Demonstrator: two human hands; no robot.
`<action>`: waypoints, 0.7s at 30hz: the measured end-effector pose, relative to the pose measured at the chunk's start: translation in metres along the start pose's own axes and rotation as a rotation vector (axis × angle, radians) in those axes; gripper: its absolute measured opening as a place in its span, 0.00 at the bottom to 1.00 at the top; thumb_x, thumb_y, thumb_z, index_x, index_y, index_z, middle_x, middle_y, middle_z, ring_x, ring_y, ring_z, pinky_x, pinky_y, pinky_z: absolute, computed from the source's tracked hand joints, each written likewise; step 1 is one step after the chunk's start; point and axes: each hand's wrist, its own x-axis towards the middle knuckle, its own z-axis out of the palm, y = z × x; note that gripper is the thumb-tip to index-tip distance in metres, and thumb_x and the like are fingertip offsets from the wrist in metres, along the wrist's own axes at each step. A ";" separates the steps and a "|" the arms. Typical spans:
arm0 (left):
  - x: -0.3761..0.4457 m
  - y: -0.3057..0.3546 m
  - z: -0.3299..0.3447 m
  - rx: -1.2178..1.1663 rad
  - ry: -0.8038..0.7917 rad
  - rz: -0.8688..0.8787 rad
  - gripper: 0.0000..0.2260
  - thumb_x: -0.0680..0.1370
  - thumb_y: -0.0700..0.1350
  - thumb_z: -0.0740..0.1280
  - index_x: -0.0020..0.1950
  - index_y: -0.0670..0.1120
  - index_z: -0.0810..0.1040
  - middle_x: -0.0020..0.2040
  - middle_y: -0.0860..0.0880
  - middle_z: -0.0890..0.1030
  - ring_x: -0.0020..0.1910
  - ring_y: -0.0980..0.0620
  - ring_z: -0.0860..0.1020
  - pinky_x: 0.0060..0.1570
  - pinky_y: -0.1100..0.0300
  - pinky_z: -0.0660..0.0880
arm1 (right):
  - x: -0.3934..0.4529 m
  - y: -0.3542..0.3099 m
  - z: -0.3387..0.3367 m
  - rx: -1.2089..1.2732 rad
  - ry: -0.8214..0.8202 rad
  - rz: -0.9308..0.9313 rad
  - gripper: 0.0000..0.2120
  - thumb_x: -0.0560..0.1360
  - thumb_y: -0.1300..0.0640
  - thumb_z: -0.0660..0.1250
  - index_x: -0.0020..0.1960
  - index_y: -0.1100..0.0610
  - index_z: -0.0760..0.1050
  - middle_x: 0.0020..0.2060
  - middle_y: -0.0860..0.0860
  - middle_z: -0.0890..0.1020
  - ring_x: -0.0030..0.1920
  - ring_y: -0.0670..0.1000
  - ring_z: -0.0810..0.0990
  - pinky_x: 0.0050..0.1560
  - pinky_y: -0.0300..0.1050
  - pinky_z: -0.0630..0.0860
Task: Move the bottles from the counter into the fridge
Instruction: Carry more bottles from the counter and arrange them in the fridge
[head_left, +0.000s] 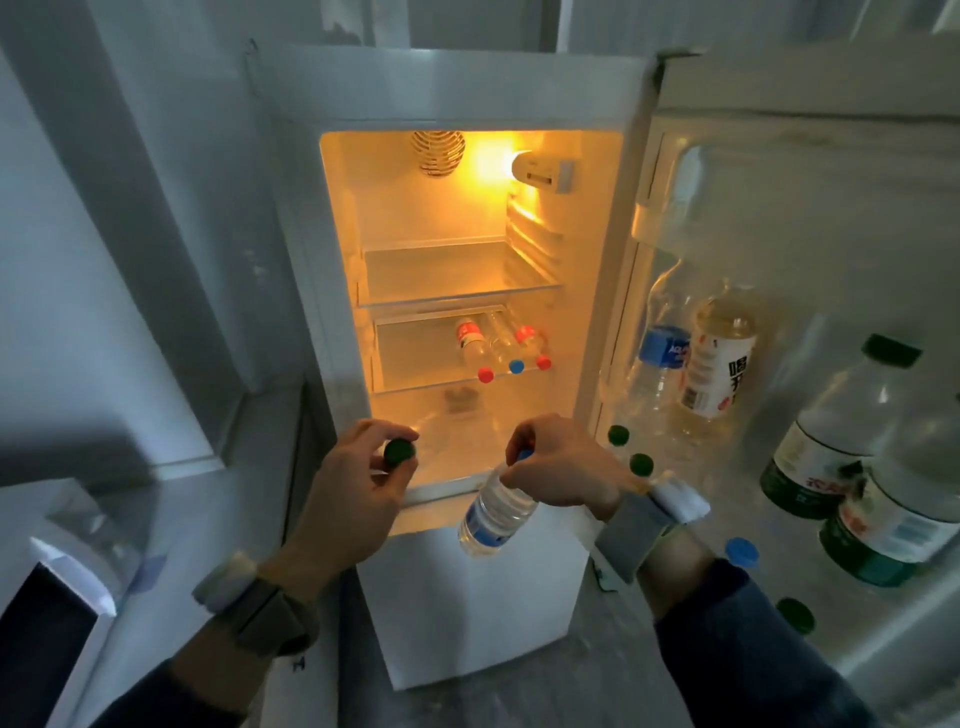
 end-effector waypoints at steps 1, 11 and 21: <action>0.010 -0.002 0.004 0.004 0.009 0.002 0.11 0.79 0.41 0.72 0.58 0.52 0.80 0.59 0.57 0.75 0.49 0.58 0.82 0.48 0.66 0.80 | 0.010 0.002 -0.004 -0.013 0.005 -0.002 0.05 0.72 0.59 0.71 0.47 0.53 0.81 0.43 0.48 0.81 0.42 0.46 0.78 0.45 0.44 0.81; 0.149 -0.048 0.068 0.251 -0.008 0.031 0.12 0.77 0.40 0.75 0.58 0.48 0.80 0.59 0.52 0.72 0.52 0.53 0.77 0.59 0.59 0.79 | 0.100 0.014 -0.043 -0.104 0.046 -0.026 0.06 0.75 0.58 0.71 0.52 0.54 0.82 0.45 0.48 0.81 0.43 0.45 0.77 0.52 0.44 0.80; 0.271 -0.130 0.131 0.476 -0.179 -0.106 0.11 0.76 0.42 0.74 0.57 0.50 0.78 0.61 0.50 0.72 0.53 0.45 0.80 0.57 0.50 0.78 | 0.147 0.019 -0.066 -0.043 0.081 0.074 0.04 0.73 0.56 0.73 0.45 0.50 0.80 0.47 0.48 0.81 0.48 0.46 0.78 0.49 0.44 0.80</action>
